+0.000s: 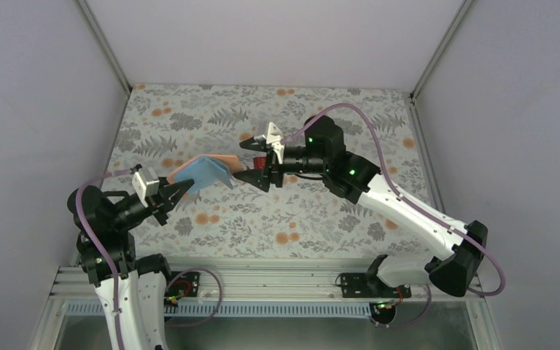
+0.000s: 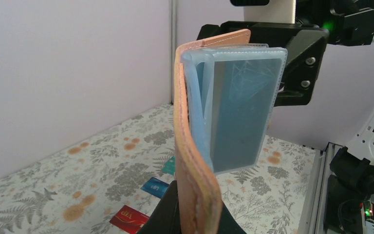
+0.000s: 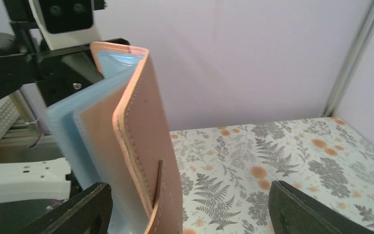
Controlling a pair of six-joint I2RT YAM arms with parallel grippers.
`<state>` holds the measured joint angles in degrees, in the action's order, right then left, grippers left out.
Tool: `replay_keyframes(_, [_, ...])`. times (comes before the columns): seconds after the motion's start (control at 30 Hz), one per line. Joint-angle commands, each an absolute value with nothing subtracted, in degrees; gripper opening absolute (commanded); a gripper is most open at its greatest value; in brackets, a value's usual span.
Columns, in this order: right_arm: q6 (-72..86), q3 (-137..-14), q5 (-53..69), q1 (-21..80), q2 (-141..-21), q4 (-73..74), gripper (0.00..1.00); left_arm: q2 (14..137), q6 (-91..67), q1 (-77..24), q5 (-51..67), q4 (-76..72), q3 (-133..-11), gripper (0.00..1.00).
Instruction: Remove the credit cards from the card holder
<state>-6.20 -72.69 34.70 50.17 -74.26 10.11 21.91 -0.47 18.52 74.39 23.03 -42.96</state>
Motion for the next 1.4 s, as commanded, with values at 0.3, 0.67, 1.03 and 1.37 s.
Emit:
replay_keyframes(0.3, [-10.57, -75.18, 37.74, 51.96, -79.82, 13.3, 0.87, 21.75, -1.23, 18.81, 74.96, 21.17, -43.22, 0.02])
replay_keyframes(0.67, [-9.5, -76.99, 36.71, 53.35, -81.86, 12.67, 0.87, 21.63, -0.91, 18.76, 74.97, 20.82, -42.84, 0.02])
replay_keyframes(1.03, [-4.27, -83.79, 35.23, 56.79, -89.11, 7.87, 0.86, 21.39, -0.85, 18.81, 75.82, 21.38, -41.55, 0.02])
replay_keyframes(1.37, [-2.66, -87.3, 35.74, 57.22, -92.07, 9.83, 0.36, 21.75, 1.4, 18.76, 79.96, 23.09, -41.68, 0.06])
